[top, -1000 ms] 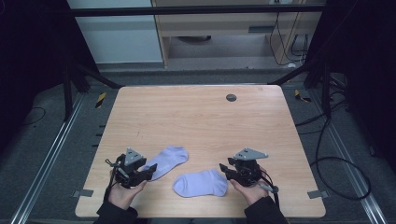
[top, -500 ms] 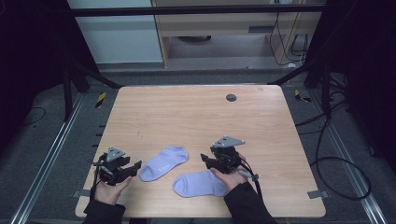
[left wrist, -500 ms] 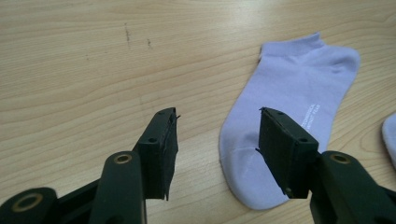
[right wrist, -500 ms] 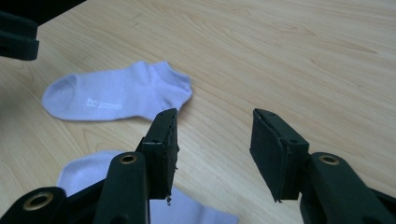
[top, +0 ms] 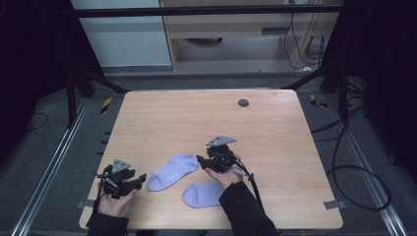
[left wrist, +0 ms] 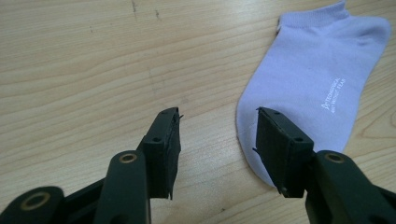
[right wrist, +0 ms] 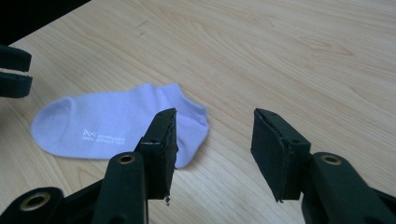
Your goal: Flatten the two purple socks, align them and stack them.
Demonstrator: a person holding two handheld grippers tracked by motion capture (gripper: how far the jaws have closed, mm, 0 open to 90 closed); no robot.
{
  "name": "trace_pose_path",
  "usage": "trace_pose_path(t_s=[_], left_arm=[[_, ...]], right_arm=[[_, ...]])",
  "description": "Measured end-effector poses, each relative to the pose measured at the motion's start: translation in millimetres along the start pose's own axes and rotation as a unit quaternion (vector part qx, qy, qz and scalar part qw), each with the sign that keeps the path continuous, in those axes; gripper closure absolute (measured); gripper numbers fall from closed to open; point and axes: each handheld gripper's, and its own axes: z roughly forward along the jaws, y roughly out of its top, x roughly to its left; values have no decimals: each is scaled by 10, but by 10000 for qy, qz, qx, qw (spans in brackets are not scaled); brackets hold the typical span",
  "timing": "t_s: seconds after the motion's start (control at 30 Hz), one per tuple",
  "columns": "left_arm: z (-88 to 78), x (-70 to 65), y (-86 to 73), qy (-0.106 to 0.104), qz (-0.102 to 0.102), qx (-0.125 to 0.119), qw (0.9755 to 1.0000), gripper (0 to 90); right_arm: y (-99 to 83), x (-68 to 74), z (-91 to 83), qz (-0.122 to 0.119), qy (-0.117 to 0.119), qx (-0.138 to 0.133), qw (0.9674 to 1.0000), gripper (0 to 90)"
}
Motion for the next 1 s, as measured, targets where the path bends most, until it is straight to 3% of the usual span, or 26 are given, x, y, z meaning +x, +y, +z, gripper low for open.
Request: trace_pose_path(t_s=[0.4,0.67,1.0], left_arm=[[106,-70,-25,-132,191,218,9995,511],[182,-88,-40,-264,223,339,9988,556],[242,-114,-28,-342,219,497,9979,706]], right_arm=[[-4,92,440,-222,-94,326,9992,546],[-26,106,634,-228,-215,509,9982,573],[-71,141,751,-285,-232,740,9966,622]])
